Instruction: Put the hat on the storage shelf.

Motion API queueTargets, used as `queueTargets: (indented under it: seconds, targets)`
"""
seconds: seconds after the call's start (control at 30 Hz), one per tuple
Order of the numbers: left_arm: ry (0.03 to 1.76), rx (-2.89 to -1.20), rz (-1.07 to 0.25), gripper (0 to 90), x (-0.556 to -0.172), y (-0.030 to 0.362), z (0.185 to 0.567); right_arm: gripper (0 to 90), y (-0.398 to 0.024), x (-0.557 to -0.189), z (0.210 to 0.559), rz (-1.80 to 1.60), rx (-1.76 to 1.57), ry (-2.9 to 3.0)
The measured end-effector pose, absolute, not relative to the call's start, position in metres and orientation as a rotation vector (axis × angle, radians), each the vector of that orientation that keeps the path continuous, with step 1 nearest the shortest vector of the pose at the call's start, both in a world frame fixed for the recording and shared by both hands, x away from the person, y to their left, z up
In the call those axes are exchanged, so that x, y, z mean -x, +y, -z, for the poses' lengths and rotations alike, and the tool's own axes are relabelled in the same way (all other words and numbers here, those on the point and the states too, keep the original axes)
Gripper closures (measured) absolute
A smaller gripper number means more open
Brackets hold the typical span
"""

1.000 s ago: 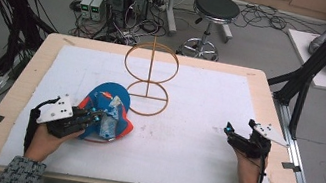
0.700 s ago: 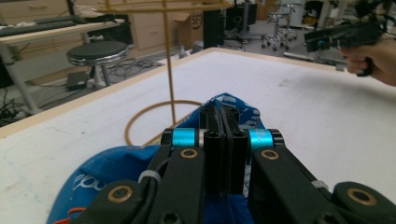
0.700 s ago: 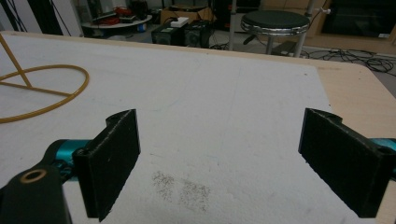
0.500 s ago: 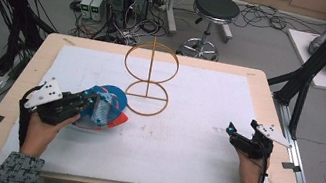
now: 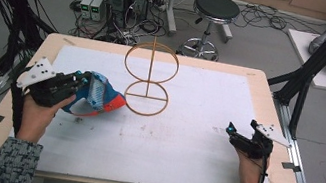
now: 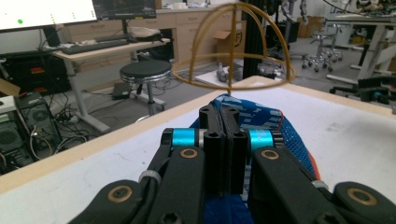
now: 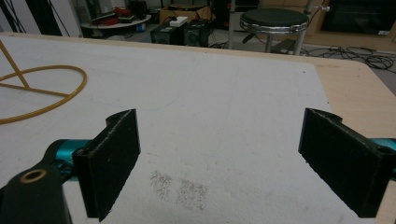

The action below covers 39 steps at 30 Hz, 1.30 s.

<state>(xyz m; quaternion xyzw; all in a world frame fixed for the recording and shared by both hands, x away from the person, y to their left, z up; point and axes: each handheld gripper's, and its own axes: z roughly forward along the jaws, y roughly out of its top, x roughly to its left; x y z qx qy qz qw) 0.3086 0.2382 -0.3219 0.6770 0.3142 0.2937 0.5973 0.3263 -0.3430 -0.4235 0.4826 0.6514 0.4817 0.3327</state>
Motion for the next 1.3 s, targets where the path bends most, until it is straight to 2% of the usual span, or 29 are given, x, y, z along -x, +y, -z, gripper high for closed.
queueTargets:
  seconds: [0.73,1.3]
  targets:
    - [0.805,-1.508,-0.813,88.4,-0.346,0.249,0.250,11.8,-0.346,-0.328,0.424,-1.272,-1.269,1.694]
    - [0.790,-1.411,-0.912,88.4,-0.378,0.229,0.209,11.8,-0.348,-0.328,0.424,-1.276,-1.284,1.691]
